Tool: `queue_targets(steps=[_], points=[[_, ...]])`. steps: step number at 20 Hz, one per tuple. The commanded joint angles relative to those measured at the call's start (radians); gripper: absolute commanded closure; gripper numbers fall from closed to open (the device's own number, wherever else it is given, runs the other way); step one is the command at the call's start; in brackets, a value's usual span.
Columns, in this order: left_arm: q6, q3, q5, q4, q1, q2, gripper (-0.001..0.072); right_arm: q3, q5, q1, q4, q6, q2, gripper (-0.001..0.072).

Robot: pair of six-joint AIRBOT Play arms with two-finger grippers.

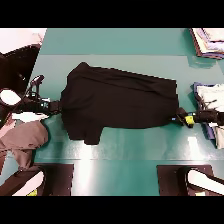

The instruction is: Fold the shirts.

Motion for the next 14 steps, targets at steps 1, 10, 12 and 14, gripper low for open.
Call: queue_targets(steps=[1,10,12,14], points=[[-0.002,0.016,0.003,0.009,0.001,0.049,0.0683,0.112,0.002,0.102,-0.055,-0.002,-0.002,0.0692],[-0.012,0.787,-0.136,0.071,0.001,0.295,0.0683,0.727,0.098,0.002,-0.074,-0.002,0.459,0.0693],[-0.04,0.993,-0.151,0.071,0.001,0.295,0.0683,0.85,0.118,-0.058,-0.073,0.0,0.53,0.0693],[-0.074,1.15,-0.152,0.07,0.001,0.294,0.0683,0.932,0.148,-0.126,-0.073,0.005,0.575,0.0693]])
